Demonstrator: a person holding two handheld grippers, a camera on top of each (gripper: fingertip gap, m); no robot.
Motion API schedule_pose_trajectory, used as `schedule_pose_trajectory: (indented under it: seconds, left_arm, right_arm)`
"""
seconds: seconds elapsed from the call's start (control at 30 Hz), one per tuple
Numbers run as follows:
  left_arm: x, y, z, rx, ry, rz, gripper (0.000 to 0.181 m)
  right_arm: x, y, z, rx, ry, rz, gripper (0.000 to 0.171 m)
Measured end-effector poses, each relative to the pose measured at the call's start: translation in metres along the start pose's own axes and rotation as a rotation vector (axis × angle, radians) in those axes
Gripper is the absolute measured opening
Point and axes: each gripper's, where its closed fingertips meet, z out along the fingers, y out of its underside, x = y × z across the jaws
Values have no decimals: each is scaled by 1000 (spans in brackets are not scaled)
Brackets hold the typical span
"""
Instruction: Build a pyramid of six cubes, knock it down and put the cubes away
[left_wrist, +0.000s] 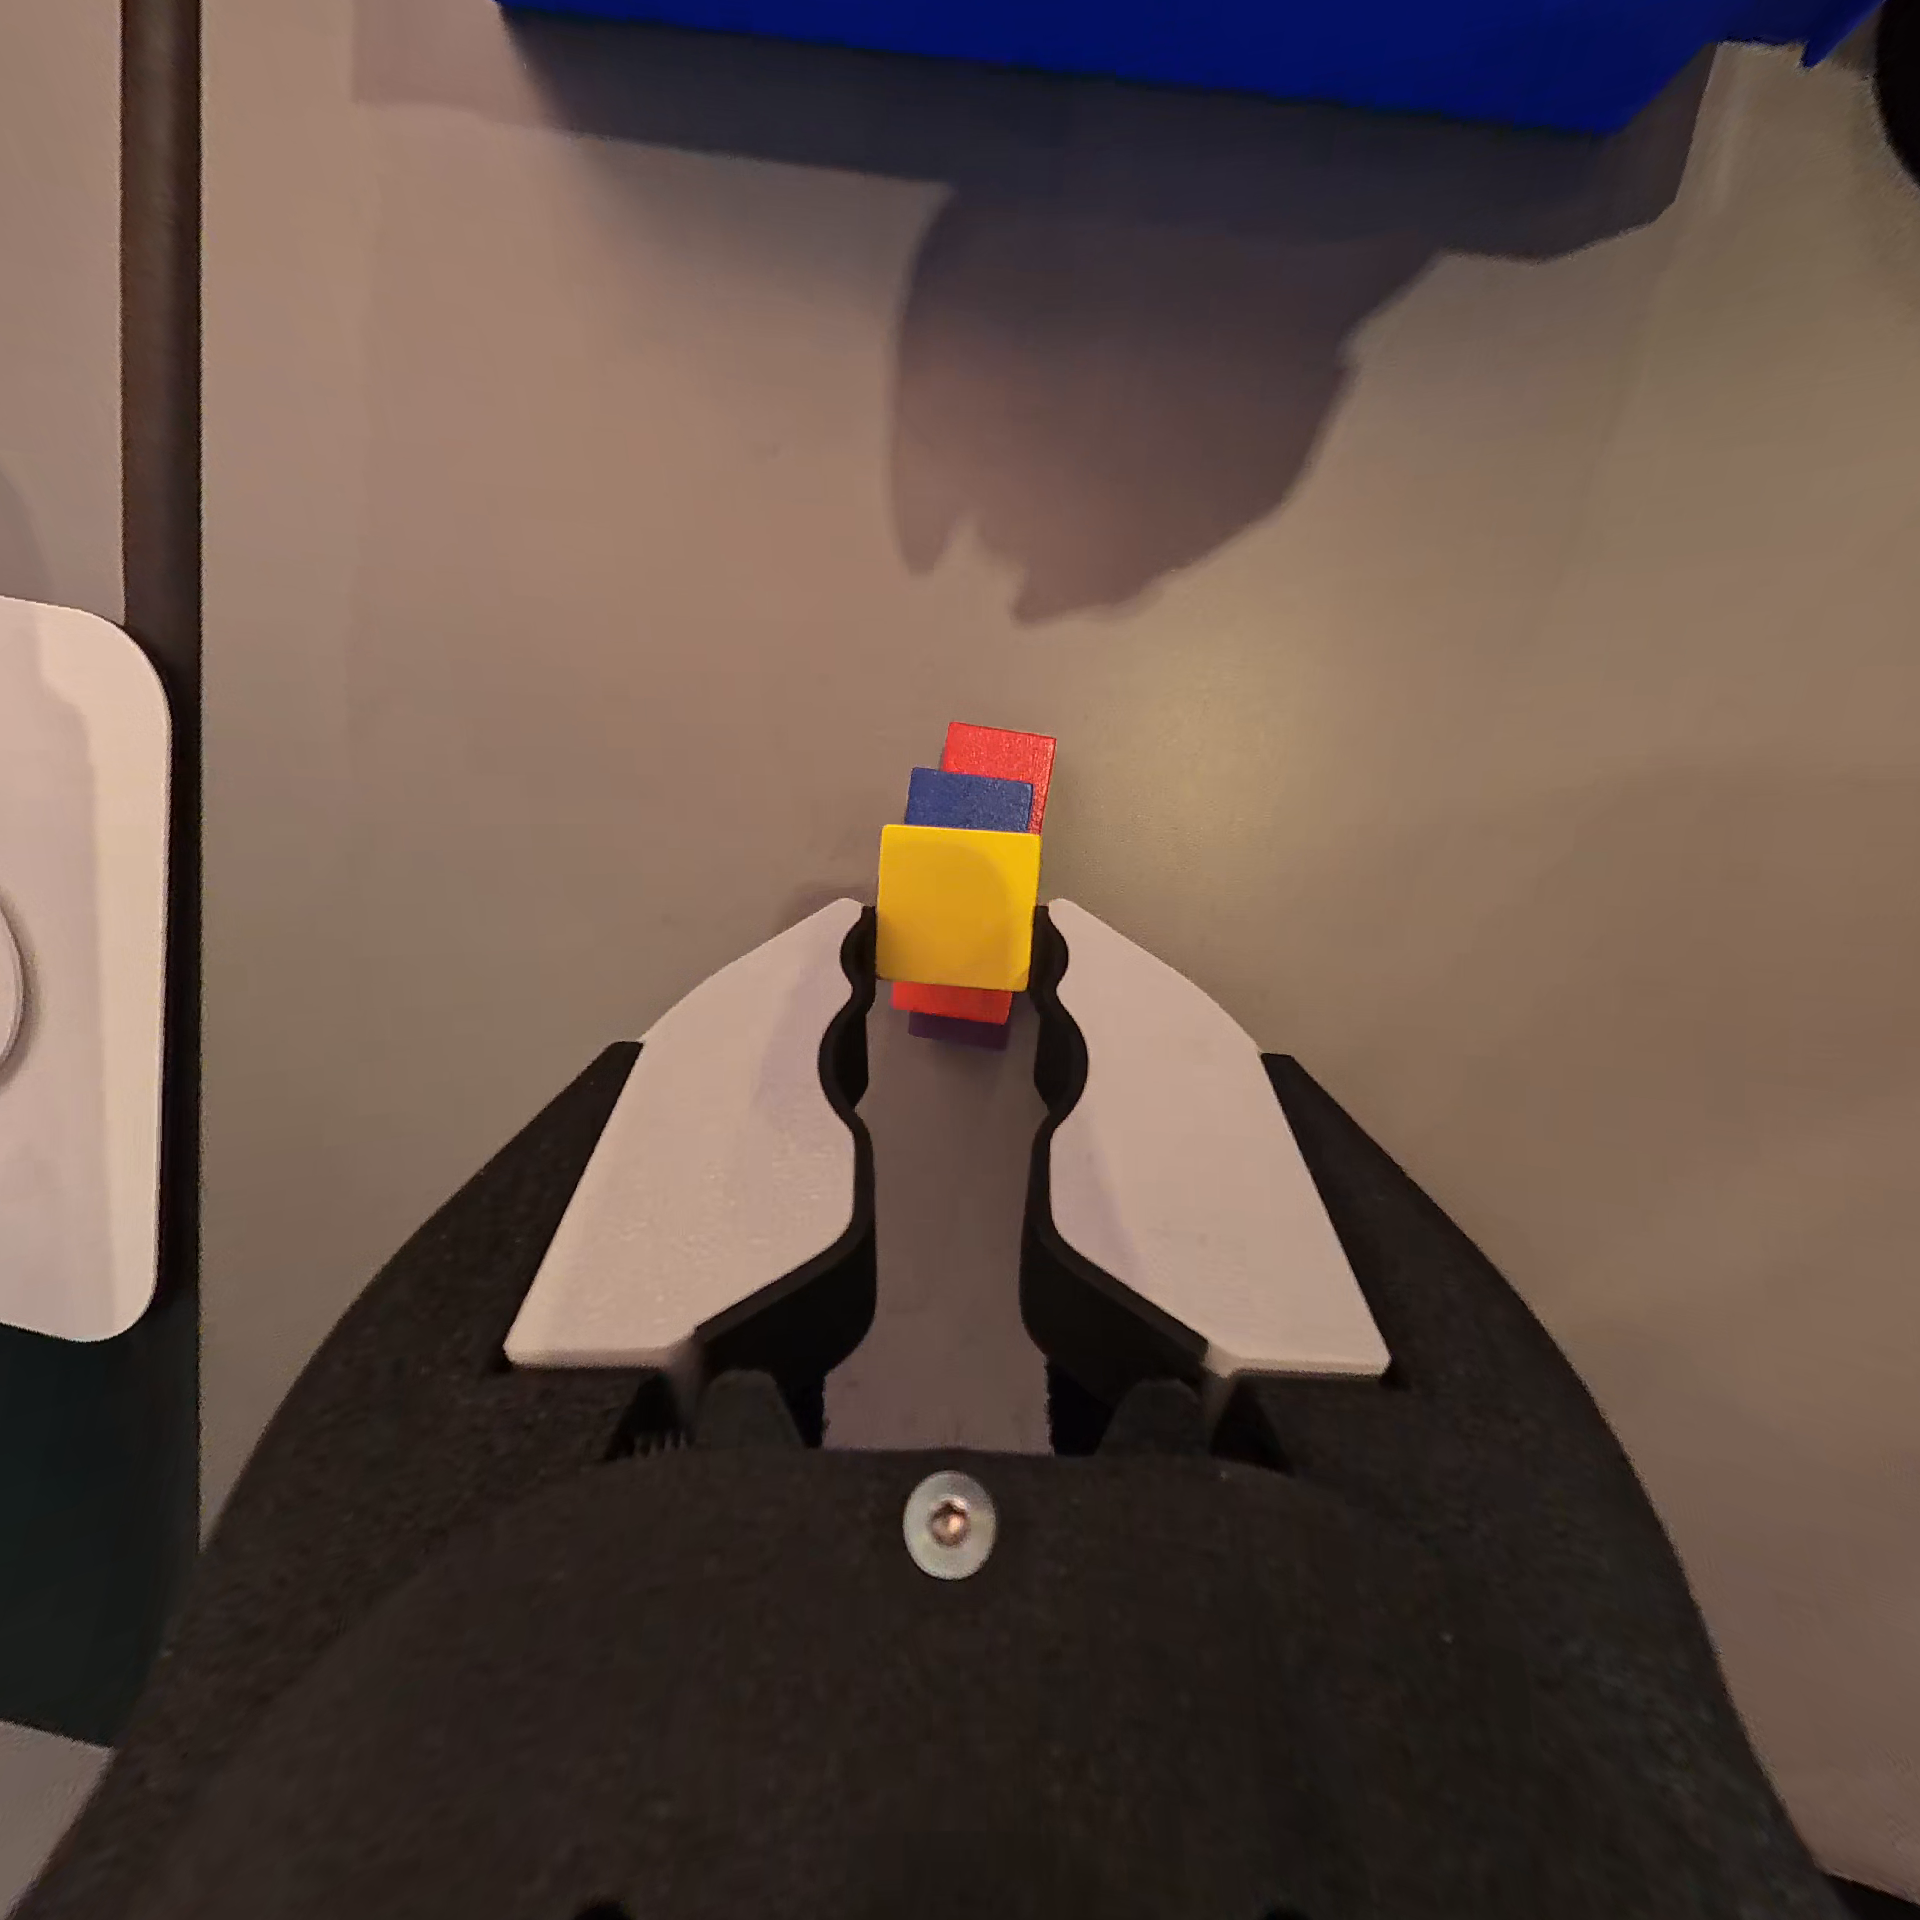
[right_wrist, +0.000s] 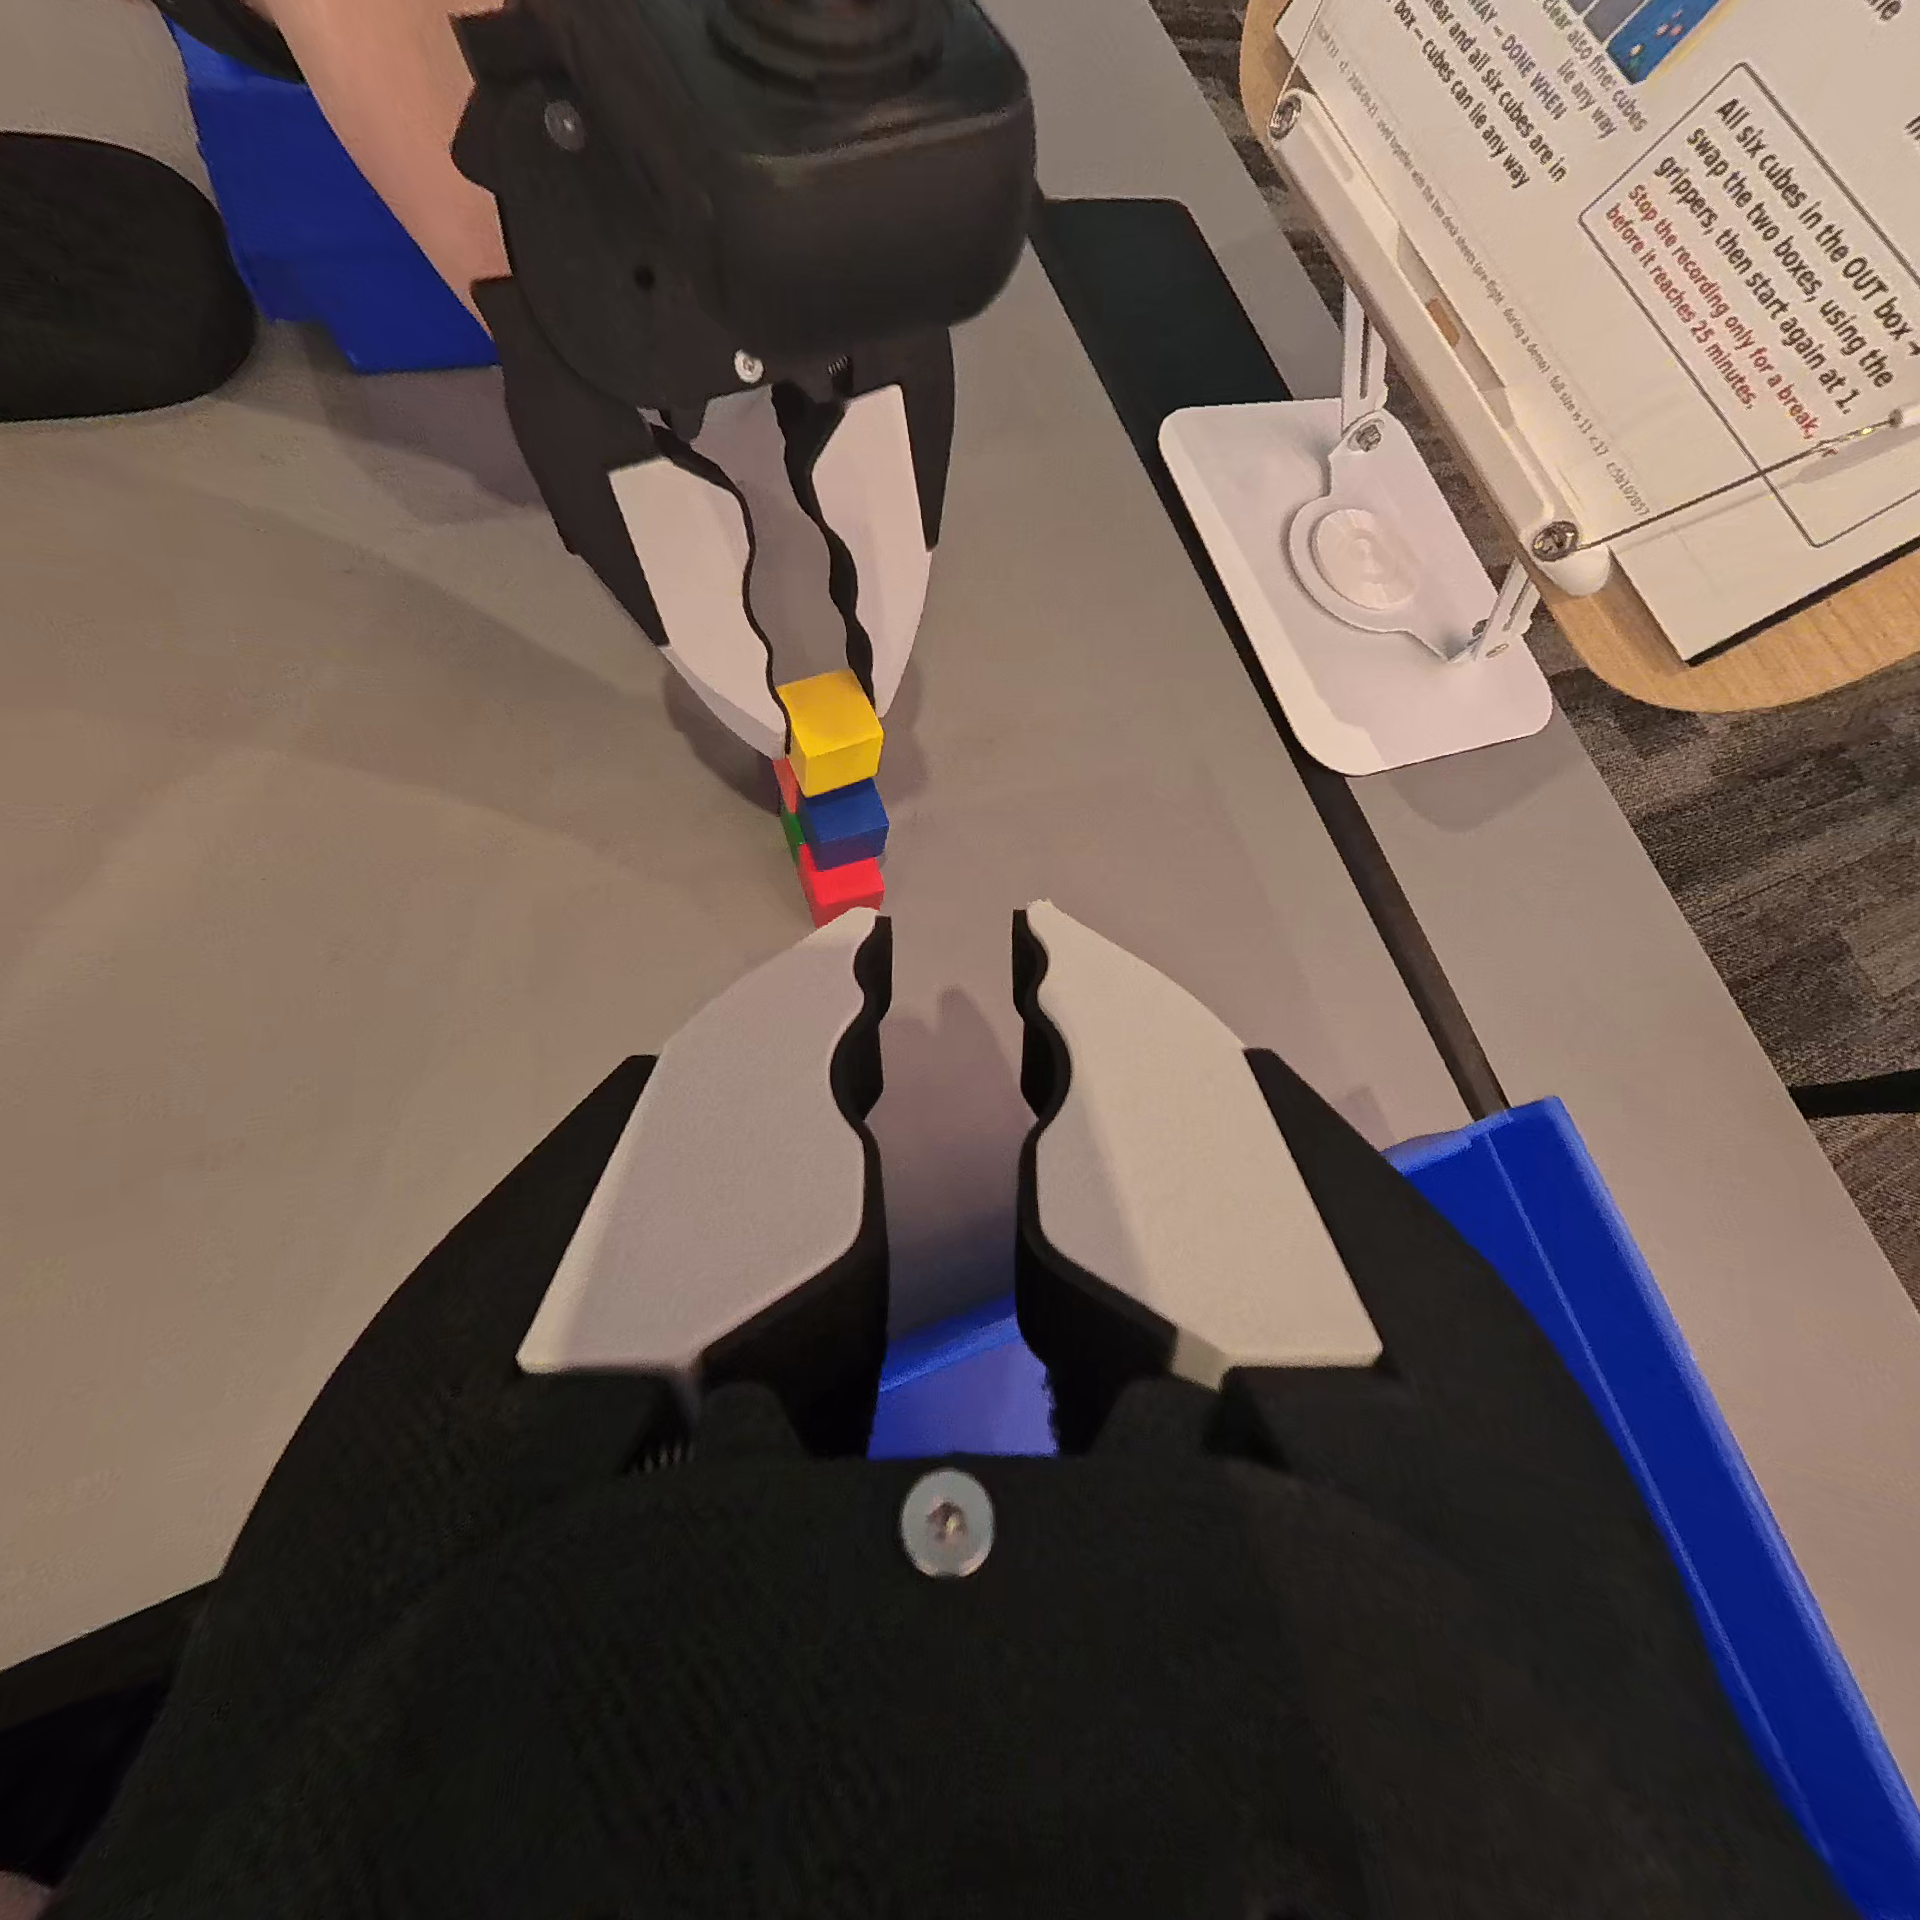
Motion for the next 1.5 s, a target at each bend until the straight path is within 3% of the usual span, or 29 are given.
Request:
schedule_pose_trajectory:
  seconds: [0.6,0.67,0.73,0.87,1.0,1.17,1.3,1.5]
  left_arm:
    - [-1,6,12,-5,44,-19,29]
    - [-3,6,8,-9,25,3,46]
    - [-8,1,-5,13,-10,26,46]
    - [-15,-34,-70,194,-109,28,43]
    - [-9,-71,-186,591,-306,-2,41]
    - [6,-38,-286,947,-572,-155,40]
    - [17,2,-323,1101,-772,-201,33]
    - [27,29,-331,1080,-719,-237,28]
  right_arm:
    - [-4,6,6,-39,-21,-5,23]
    - [-5,7,7,-46,-24,-8,23]
    - [-6,7,8,-51,-28,-13,23]
    - [-5,7,7,-49,-24,-16,23]
    - [0,4,4,-16,-9,-11,23]
    - [5,-9,-2,68,10,7,24]
    - [9,-22,-7,139,38,23,27]
    - [14,-37,-14,208,81,46,30]
